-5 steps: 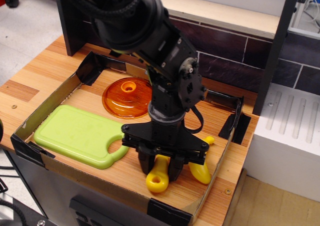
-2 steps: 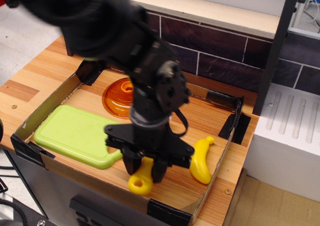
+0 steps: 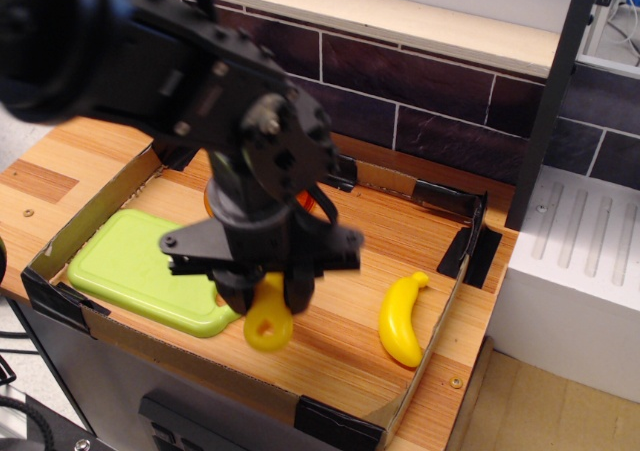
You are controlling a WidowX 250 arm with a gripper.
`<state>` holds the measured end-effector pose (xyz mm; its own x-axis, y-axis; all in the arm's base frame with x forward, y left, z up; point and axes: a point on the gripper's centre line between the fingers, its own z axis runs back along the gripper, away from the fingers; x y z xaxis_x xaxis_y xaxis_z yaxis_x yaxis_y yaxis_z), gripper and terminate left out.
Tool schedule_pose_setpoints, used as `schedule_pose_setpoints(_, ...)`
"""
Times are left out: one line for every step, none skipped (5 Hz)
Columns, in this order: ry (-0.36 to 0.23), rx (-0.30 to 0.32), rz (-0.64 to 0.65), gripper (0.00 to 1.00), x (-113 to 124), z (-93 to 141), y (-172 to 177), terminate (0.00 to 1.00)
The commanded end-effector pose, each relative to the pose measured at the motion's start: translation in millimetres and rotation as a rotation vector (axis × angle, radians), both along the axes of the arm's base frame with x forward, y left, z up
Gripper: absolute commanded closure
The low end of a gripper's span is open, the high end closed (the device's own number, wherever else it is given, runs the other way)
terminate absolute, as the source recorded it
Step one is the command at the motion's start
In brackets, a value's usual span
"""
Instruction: Put knife on cutting board
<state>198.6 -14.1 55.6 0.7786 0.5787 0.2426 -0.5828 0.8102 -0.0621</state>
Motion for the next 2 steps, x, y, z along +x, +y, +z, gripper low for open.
schedule_pose_setpoints(0.199,-0.159,0.483,1.00,28,5,23,0.00)
schedule_pose_setpoints(0.231,-0.252,0.716,1.00,22,-8,25,0.00)
